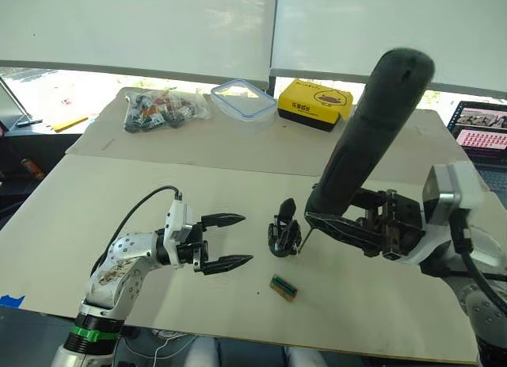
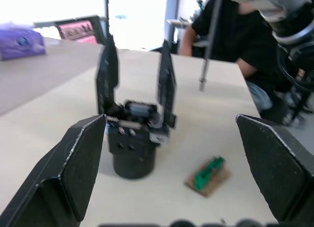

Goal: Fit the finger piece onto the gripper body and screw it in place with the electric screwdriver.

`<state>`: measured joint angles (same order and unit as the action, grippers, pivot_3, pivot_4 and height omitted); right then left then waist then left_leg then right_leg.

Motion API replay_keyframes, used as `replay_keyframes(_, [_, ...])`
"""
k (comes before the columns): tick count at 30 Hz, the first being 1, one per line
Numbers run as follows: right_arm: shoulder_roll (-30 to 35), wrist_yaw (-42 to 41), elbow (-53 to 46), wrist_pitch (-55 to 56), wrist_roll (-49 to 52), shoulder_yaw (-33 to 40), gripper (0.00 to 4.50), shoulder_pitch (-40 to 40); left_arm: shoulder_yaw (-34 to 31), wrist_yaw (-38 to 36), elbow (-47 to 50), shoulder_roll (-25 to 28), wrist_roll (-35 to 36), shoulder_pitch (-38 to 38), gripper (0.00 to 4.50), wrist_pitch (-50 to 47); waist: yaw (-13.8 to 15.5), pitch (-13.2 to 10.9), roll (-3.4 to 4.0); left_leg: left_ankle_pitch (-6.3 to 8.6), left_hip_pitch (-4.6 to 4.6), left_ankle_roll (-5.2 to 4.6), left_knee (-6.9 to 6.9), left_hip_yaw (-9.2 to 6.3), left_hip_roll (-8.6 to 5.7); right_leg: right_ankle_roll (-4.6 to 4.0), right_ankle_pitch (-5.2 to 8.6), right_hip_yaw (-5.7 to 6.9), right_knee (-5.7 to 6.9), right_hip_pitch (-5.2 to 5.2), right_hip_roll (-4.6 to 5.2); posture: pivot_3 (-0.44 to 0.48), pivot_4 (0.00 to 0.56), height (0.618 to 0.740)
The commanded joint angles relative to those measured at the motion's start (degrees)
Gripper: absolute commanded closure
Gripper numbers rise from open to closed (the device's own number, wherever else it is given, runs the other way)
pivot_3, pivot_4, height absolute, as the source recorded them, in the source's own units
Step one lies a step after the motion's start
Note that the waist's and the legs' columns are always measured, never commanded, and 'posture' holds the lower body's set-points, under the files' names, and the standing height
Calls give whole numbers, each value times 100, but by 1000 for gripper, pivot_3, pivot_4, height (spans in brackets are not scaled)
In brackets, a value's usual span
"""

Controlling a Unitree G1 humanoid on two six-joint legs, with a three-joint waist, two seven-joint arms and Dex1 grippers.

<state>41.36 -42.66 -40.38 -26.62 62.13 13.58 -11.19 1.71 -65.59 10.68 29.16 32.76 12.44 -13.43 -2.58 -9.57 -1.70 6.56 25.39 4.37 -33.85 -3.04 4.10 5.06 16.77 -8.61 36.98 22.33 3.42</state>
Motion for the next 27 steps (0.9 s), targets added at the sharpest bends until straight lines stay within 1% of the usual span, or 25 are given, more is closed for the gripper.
replay_keyframes(1, [148, 284, -119, -68, 552, 385, 2587, -393, 152, 339, -114, -95, -466, 113, 37, 201, 0, -1, -1, 0, 0, 0, -1, 0, 0, 0, 0, 0, 0, 0, 0, 0, 150, 740])
replay_keyframes(2, [180, 330, -92, -102, 632, 410, 2587, -461, 215, 358, -169, -114, -575, 126, 37, 266, 1, -1, -1, 0, 0, 0, -1, 0, 0, 0, 0, -1, 0, 0, 0, 0, 150, 740])
replay_keyframes(5, [250, 432, -15, -182, 794, 437, 2587, -657, 269, 408, -224, -240, -522, 185, 37, 151, 4, -2, -4, 0, 1, 0, 0, 1, 0, 0, 0, -1, -2, 0, 0, 0, 150, 740])
replay_keyframes(9, [255, 540, 60, -240, 888, 350, 2587, -955, 395, 266, -440, -357, -612, 252, 37, 257, 1, -3, -4, 0, 4, 0, 0, 0, 0, -1, 0, 0, -2, 2, 0, 0, 150, 740])
replay_keyframes(13, [225, 539, 99, -277, 886, 269, 2587, -1119, 709, 306, -729, -339, -1047, 374, 37, 324, 3, -3, -4, 0, 5, 0, 1, 0, 0, -1, 0, -1, -2, 3, 0, 0, 150, 740])
replay_keyframes(19, [143, 498, 158, -345, 862, 108, 2587, -1332, 1239, 651, -1346, -739, -1716, 677, 37, 407, 6, -3, -5, 0, 10, 0, 0, 0, 0, -1, -1, 0, -5, 4, 0, 0, 150, 740])
replay_keyframes(22, [121, 466, 180, -362, 837, 50, 2587, -1384, 1377, 869, -1615, -974, -1946, 884, 37, 408, 8, -3, -5, 0, 11, 0, 1, -2, 0, 1, -2, 1, -5, 6, -1, 0, 150, 740])
replay_keyframes(27, [123, 436, 168, -373, 823, 5, 2587, -1376, 1432, 1047, -1888, -1164, -2162, 1100, 37, 452, 0, -3, -5, 0, 13, -1, 1, -2, 0, 7, -5, 1, -5, 7, -2, 0, 150, 740])
